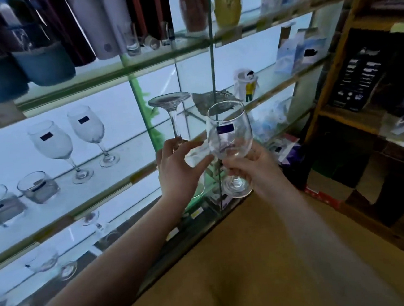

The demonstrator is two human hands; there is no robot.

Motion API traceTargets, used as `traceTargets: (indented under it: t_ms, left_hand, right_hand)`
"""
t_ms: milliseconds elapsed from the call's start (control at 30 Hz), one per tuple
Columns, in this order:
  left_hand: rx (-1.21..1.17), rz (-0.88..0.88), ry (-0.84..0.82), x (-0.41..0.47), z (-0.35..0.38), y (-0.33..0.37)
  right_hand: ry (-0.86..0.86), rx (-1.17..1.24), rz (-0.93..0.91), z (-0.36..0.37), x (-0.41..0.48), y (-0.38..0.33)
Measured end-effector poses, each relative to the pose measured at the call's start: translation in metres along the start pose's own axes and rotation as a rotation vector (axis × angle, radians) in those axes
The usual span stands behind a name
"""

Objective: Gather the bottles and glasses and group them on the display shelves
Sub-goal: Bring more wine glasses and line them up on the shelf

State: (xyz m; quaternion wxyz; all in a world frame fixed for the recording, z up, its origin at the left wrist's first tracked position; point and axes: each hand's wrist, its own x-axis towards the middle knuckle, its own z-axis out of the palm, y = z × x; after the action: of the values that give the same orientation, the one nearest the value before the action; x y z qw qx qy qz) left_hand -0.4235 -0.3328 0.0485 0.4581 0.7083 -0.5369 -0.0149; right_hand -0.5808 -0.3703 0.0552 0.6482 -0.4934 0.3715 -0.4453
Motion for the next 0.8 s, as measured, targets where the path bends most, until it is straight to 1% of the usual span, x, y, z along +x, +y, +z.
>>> traceTargets:
  t_ms: [100,200,367,500,800]
  left_hand:
    - [0.048,-0.023,0.050,0.003,0.010,0.018]
    - [0.138,-0.023,0.091,0.002,0.015,0.025]
    - [0.248,-0.003,0.134,0.002,0.012,0.021]
    - [0.273,-0.062,0.168,0.008,0.005,0.005]
    - [0.271,-0.098,0.245,0.030,-0.020,-0.039]
  right_hand:
    - [-0.098,-0.042,0.004,-0.018,0.019,-0.006]
    - [-0.153,-0.069,0.005,-0.021,0.033,-0.005]
    - [-0.208,-0.054,0.025,-0.008,0.048,0.001]
    - [-0.264,-0.057,0.024,0.011,0.059,0.004]
    - [-0.264,-0.112,0.007,0.072,0.085,0.014]
